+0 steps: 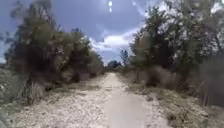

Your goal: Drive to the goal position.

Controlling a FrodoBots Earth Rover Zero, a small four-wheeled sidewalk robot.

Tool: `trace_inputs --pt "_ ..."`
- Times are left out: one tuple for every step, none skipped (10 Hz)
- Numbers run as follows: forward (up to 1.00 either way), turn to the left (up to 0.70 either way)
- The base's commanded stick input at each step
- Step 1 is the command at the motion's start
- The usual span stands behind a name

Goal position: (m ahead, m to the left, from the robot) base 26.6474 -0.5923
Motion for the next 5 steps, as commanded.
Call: trace_inputs --pt "0.5 0.0" --pt "0.5 0.0" --pt "0.5 0.0" --pt "0.5 0.0" --pt "0.5 0.0"
